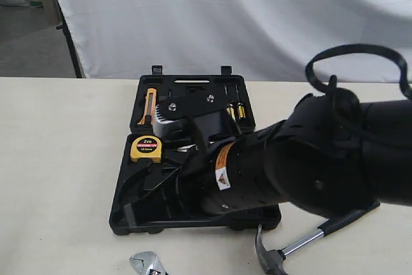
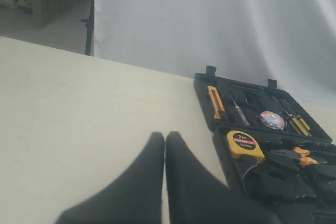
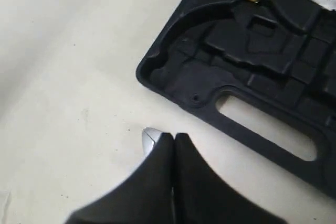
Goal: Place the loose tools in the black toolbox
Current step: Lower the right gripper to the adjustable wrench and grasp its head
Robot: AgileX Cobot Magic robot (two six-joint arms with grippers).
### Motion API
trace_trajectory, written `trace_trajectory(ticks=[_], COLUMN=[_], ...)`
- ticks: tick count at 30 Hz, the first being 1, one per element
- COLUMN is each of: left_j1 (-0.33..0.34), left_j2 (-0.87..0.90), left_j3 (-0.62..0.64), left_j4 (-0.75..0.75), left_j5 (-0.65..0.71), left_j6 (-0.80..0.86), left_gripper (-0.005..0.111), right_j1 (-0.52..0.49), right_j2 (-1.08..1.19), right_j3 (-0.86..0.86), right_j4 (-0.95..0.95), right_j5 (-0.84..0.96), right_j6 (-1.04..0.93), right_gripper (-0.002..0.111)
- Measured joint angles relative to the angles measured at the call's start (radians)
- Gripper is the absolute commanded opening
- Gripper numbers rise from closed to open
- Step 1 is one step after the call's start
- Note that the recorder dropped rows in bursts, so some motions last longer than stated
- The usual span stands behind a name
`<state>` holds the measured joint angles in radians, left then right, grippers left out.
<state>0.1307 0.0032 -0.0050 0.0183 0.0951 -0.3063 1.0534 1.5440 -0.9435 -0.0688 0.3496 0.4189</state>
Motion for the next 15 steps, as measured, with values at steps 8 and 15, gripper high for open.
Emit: trace_trajectory(ticks=[8, 15], left_j1=[0.0, 0.0], left_j2=[0.0, 0.0], left_j3=[0.0, 0.0], left_j4=[0.0, 0.0], left_j5=[0.0, 0.0], left_j6=[0.0, 0.0], left_gripper=[0.001, 0.001], right_j1=[0.036, 0.036], right_j2=[0.061, 0.128], right_j3=[0.002, 0.002], right_j4=[-0.049, -0.059], right_j5=[-0.03, -0.03], right_j6=[0.0, 0.0], right_gripper=[0.0, 0.004])
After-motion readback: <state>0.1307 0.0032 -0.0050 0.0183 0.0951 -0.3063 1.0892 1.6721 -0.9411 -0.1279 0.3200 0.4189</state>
